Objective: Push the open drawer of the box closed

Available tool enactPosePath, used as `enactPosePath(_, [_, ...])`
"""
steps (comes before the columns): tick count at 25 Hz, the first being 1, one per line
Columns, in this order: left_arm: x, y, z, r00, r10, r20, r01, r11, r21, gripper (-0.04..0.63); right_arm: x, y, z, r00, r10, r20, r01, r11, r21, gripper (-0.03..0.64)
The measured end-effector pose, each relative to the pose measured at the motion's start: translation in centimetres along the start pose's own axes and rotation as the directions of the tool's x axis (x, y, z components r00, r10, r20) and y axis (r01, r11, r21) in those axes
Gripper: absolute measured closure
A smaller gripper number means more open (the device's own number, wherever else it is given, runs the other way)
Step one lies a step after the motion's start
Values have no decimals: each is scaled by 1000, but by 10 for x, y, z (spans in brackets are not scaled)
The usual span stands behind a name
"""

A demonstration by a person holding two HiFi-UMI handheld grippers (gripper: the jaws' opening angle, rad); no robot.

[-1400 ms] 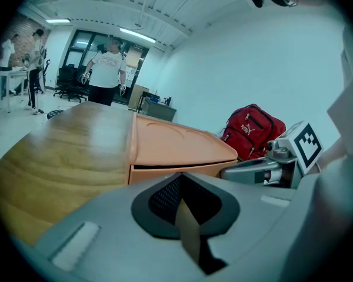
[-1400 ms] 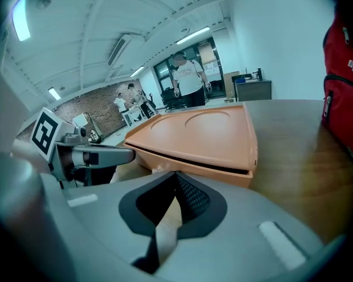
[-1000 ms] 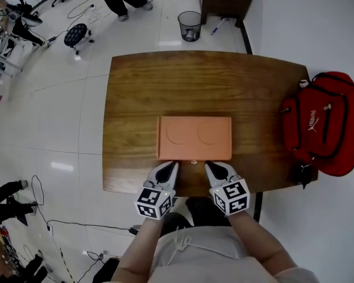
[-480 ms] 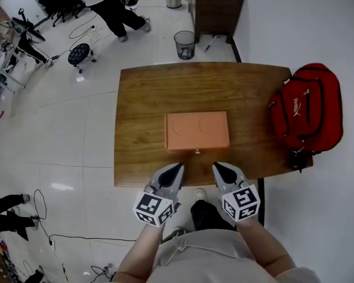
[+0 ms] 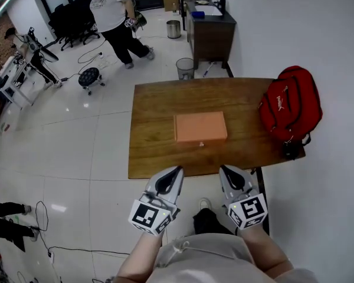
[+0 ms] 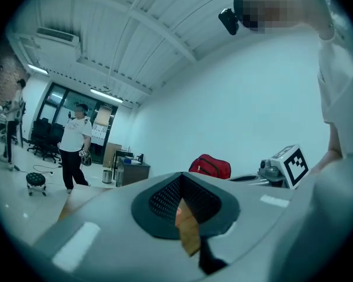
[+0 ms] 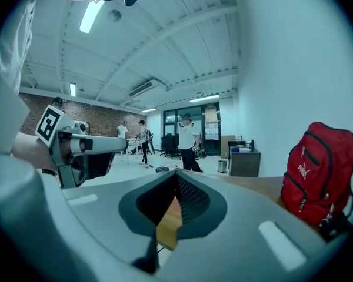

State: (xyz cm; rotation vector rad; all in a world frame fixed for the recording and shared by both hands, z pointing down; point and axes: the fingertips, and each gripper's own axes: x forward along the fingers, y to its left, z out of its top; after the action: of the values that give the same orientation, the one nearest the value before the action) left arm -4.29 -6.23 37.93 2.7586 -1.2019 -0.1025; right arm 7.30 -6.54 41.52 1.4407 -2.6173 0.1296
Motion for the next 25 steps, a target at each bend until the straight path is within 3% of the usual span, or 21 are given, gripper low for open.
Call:
enactPosePath(6, [-61,-33,19,998,-13,64,10,999,38,589,-48,48,19,998,-14,61,19,996,-86,611])
enactPosePath(13, [-115,-55,24,997,-29,76,26,999,28,589,-90,89,20,998,-33,59,38,997,-74,611])
enactPosePath(18, [-130,-63,23,997,-13,81,11,1000,20,589,-102,93,15,998,-41,39,42,998,-37,611])
enactPosePath(22, [-134,-67,39,991,6,135,-14,999,53,589,-105,95,19,999,-24,41,27,998,-57,611])
enactPosePath(25, [-130,-72,43,992,3,129,-11,998,64,589,-108,93,19,999,-17,43,19,998,-57,611])
